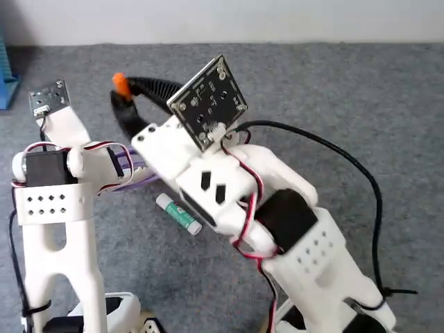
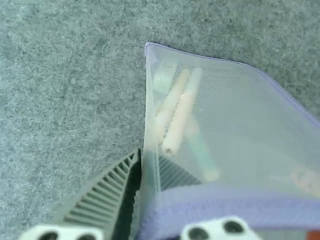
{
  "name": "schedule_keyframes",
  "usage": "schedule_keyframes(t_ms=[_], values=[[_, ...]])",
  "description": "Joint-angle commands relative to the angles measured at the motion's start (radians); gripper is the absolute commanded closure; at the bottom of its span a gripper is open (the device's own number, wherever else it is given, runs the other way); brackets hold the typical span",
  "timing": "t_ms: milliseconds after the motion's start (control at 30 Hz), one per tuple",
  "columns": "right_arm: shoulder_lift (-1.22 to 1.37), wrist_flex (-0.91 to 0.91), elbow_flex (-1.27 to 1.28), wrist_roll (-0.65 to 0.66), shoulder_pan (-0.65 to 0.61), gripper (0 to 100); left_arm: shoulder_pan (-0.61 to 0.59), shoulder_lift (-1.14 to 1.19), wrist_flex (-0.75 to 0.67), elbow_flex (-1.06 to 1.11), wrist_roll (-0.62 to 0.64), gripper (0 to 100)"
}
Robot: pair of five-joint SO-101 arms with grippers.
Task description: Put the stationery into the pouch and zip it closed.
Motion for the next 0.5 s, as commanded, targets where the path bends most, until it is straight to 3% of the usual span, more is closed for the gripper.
schedule_keyframes(t_ms=[0, 267, 467], values=[[-0.015, -0.131, 0.112, 0.074, 0.018, 99.1, 0.005, 0.031, 0.015, -0.001, 0.017, 99], [-0.196, -0.068, 0.345, 0.080, 0.001, 98.3, 0.005, 0.031, 0.015, -0.001, 0.017, 99], [-0.280, 0.012, 0.338, 0.049, 0.004, 77.2, 0.005, 0.031, 0.015, -0.001, 0.017, 99]])
